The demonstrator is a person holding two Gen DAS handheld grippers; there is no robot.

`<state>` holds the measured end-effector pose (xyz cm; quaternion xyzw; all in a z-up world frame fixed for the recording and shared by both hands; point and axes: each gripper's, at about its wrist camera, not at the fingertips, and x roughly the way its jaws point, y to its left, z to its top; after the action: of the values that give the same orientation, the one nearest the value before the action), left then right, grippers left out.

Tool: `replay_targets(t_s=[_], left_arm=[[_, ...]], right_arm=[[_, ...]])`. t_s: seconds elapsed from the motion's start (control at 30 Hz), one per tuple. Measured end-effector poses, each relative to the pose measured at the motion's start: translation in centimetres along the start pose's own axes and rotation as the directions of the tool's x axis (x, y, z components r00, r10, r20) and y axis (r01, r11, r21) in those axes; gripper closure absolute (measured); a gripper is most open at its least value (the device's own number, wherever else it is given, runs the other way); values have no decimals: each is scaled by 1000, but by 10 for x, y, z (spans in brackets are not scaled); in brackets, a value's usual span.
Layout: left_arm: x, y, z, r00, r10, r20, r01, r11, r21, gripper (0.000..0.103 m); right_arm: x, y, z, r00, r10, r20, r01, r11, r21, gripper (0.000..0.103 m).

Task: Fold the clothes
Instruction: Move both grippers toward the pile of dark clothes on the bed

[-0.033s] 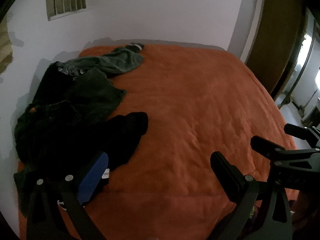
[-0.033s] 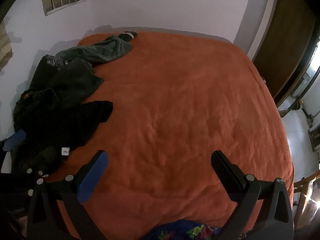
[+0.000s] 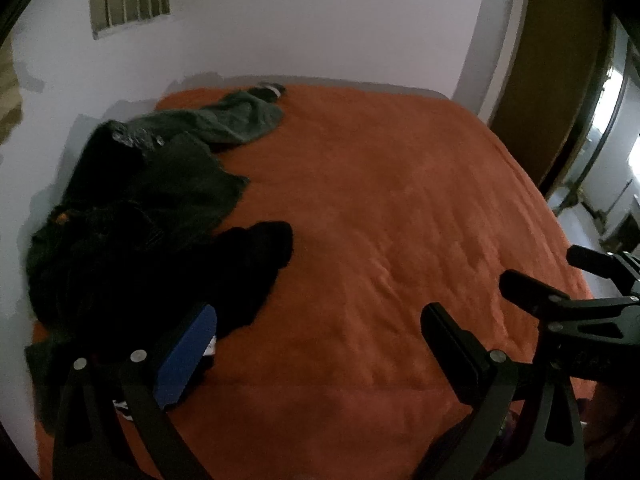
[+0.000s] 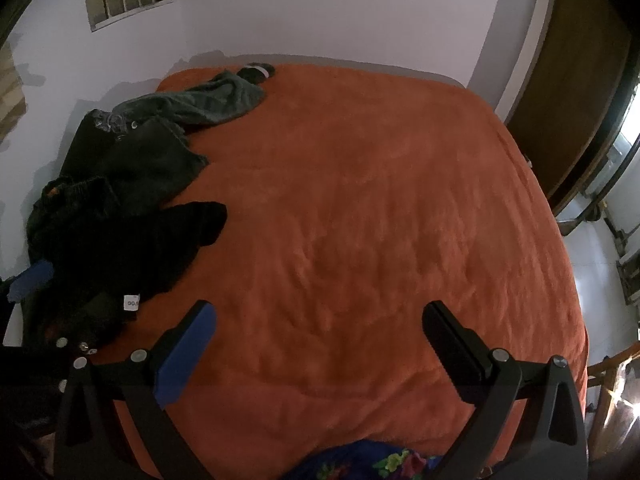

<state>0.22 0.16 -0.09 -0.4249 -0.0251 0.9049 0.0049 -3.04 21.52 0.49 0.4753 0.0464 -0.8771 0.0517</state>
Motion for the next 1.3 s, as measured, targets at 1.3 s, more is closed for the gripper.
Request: replay_targets(t_s=[1.3], left_arm=[[-9,-2,-7,998,-10,57,12,999,-41,1]], right_arm=[[2,7,1,1000,19,24,-19,1000,-23,0]])
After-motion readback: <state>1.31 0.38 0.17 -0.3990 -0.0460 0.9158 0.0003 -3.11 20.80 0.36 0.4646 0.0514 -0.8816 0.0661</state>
